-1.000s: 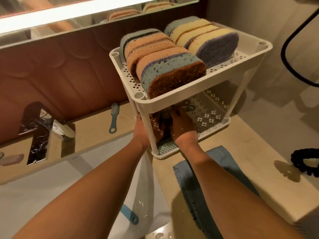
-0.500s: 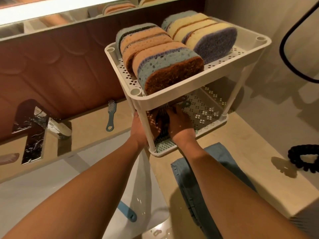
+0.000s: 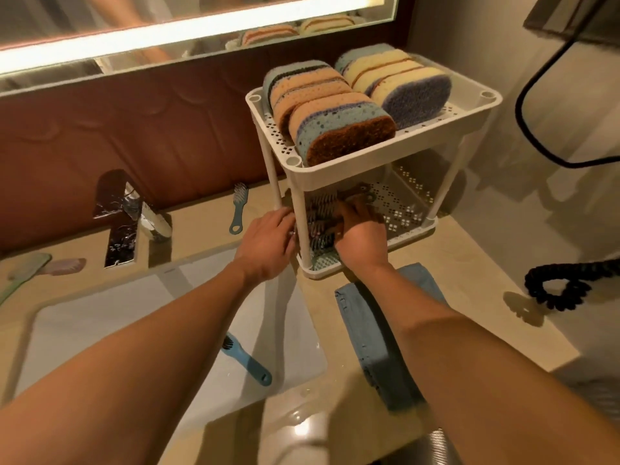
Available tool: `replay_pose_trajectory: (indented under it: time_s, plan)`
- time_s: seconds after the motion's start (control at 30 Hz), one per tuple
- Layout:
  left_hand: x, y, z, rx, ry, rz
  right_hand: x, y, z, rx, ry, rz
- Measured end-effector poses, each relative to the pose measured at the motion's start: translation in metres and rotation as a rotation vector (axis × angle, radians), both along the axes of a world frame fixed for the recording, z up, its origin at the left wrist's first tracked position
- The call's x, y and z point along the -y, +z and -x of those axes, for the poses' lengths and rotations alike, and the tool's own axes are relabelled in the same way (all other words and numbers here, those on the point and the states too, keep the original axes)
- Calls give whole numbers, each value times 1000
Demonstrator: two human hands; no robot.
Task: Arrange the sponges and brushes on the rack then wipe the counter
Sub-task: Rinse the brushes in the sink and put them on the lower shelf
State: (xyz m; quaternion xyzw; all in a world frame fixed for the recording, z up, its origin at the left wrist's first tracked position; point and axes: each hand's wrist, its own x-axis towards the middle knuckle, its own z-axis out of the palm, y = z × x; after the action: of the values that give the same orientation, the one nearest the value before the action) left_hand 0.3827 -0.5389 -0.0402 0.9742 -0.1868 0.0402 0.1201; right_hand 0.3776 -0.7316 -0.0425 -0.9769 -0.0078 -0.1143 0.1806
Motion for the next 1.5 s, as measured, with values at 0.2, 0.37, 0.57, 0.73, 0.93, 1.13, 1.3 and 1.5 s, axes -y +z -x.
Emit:
replay_pose_trajectory:
  time_s: [0.2,0.37,0.57,0.73,0.93,1.13,1.3,1.5]
  plan:
    - [-32,9,60,15,76,-107,-15,30,43,-26,3,38]
    - [-56,26,97,-11,158,-102,-44,33,74,12,75,15]
    - [-90,26,139,-32,207,-120,-70,29,109,-1,-45,12]
    - [-109,22,166,-11,248,-122,-97,33,134,-15,33,82]
    - [-143,30,196,27,273,-138,-152,49,151,25,273,112]
    - [-203,30,243,9,401,-147,-220,44,171,33,411,91]
    - [-260,24,290,-32,559,-163,-292,33,203,25,569,62]
    - [-330,25,346,-92,745,-140,-365,27,239,-4,767,105]
